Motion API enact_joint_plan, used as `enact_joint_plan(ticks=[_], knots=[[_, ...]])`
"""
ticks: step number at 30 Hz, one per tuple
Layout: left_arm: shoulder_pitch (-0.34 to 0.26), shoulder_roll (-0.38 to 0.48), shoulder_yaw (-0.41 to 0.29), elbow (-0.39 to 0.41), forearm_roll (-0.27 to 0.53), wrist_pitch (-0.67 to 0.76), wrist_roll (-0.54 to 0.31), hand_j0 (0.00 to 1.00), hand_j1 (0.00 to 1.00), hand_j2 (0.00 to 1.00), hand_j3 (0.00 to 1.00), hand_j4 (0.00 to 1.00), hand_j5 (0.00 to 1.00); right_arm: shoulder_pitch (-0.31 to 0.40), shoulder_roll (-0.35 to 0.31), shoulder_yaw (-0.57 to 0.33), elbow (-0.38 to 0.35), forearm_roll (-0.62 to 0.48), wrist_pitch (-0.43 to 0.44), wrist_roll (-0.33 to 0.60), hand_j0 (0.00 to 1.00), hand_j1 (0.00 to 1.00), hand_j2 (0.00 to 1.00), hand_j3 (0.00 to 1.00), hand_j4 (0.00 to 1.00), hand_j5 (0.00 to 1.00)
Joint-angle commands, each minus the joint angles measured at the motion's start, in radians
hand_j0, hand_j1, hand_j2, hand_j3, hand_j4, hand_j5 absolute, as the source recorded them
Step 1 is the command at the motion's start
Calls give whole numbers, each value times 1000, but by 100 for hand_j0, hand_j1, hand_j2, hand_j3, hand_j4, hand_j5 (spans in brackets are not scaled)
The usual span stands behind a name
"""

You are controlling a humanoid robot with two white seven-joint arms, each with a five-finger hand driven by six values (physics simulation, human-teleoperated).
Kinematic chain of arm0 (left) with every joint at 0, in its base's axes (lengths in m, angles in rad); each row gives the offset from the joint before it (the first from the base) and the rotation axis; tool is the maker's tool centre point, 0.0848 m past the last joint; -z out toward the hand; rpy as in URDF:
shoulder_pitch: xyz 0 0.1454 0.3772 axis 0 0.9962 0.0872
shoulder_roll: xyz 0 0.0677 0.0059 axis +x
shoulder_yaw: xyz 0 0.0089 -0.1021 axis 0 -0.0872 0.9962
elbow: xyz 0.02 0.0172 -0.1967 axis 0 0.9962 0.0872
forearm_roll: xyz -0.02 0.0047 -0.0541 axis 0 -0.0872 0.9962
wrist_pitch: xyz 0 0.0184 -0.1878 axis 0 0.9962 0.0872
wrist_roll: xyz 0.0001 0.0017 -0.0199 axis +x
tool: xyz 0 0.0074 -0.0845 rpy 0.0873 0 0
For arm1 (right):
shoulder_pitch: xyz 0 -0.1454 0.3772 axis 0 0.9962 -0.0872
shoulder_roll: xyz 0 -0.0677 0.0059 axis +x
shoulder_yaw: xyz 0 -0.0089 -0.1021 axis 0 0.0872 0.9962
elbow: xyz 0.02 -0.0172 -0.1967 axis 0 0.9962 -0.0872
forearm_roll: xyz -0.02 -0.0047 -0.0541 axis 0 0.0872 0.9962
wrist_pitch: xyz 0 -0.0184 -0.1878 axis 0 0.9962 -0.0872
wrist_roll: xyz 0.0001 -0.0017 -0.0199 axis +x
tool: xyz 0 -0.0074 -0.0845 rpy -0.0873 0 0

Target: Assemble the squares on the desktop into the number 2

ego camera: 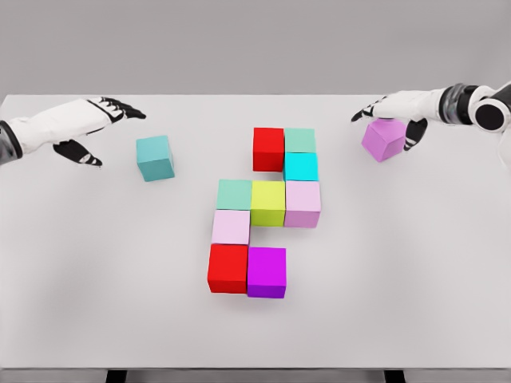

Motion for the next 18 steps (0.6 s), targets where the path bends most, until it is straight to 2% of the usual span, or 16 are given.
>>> enact_joint_plan(ticks=[1, 4, 7, 10, 14, 18], knots=[[-3, -13, 5, 10, -82, 0, -2, 100, 100, 100, 100, 100, 100, -2, 3, -4, 6, -1, 2, 0, 99, 99, 99, 99, 99, 99], [-18, -13, 5, 15, -140, 0, -2, 100, 100, 100, 100, 100, 100, -2, 3, -4, 21, -1, 2, 0, 98, 98, 98, 98, 98, 98], [-35, -13, 5, 12, -163, 0, -4, 100, 100, 100, 100, 100, 100, -2, 12, -1, 31, 1, 2, 0, 95, 95, 95, 95, 95, 95], [-57, -41, 5, 12, -220, 0, -17, 100, 100, 100, 100, 100, 100, -2, 24, -1, 43, 1, 2, 0, 94, 94, 94, 94, 94, 94], [-71, -65, 5, 24, -248, 0, -19, 100, 100, 100, 100, 100, 100, -2, 26, -2, 46, 1, 2, 0, 94, 94, 94, 94, 94, 94], [-83, -76, 5, 24, -289, 0, -19, 100, 100, 100, 100, 100, 100, -3, 26, -2, 47, 10, 2, 0, 83, 83, 83, 83, 83, 83]])
